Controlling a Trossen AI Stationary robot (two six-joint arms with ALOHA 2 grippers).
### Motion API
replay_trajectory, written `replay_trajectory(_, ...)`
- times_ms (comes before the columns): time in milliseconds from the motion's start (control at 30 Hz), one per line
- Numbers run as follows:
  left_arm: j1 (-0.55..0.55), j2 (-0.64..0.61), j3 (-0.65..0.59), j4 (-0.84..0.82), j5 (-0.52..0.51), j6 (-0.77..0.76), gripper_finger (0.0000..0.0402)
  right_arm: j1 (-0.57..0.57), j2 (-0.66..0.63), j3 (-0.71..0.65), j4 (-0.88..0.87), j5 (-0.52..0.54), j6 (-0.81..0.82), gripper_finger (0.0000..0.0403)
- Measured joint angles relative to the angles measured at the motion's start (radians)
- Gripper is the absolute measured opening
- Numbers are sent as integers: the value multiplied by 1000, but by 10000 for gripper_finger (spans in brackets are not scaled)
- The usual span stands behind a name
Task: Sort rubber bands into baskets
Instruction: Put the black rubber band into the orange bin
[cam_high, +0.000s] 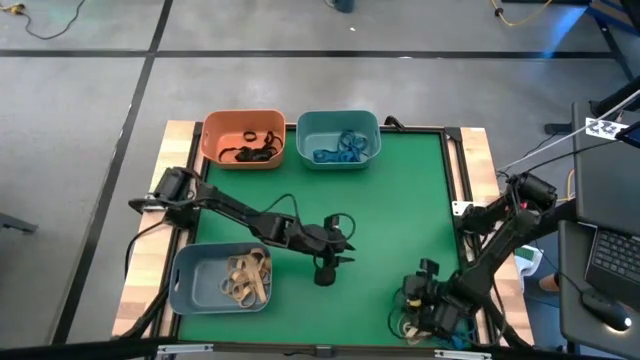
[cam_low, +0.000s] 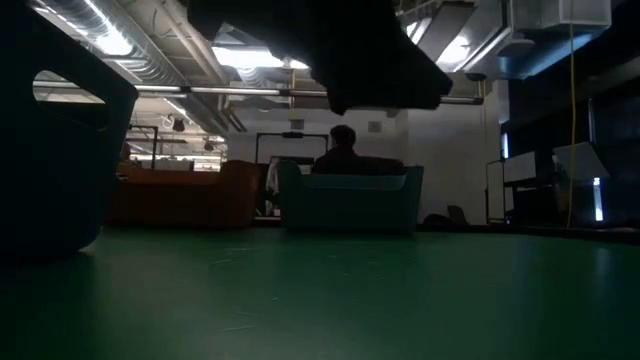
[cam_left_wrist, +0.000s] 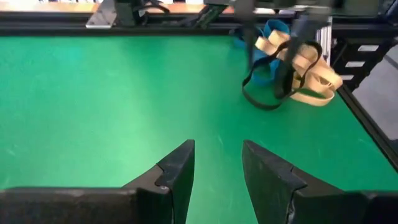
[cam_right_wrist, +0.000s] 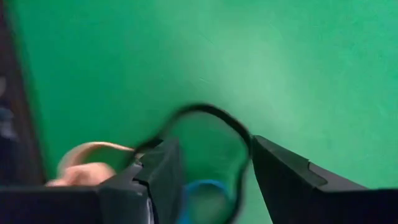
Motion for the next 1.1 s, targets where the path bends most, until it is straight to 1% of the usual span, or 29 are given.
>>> replay_trajectory(67,0,11,0,0,0,-1,131,-3,0,-39,-4,-27,39,199)
replay_trajectory(200,0,14,0,-7,0,-9,131,-26,0,-105,-3,-43,97,198)
replay_trajectory(300,-1,14,0,-7,0,-8,131,-49,0,-148,59,-98,95,183)
replay_trajectory(400,-1,14,0,-7,0,-8,131,-69,-2,-187,138,-148,53,145)
replay_trajectory(533,-1,14,-3,-3,0,-8,131,-83,-3,-195,154,-127,30,68)
replay_trajectory(600,0,14,-3,0,0,-8,131,-81,0,-184,154,-72,-11,23)
replay_trajectory(633,0,14,-3,1,-1,-8,131,-82,2,-176,153,-35,-34,13)
replay_trajectory(667,0,15,-3,3,-4,-8,131,-83,2,-166,151,5,-53,11)
replay_trajectory(800,0,39,-4,66,-10,-10,131,-98,2,-128,150,171,-126,27)
replay_trajectory(933,0,74,-4,140,-10,-47,131,-140,2,-99,153,311,-224,15)
replay_trajectory(1033,0,90,-4,171,-10,-90,131,-179,2,-85,154,379,-289,5)
replay_trajectory(1100,0,95,-4,180,-10,-128,131,-208,2,-82,163,405,-329,7)
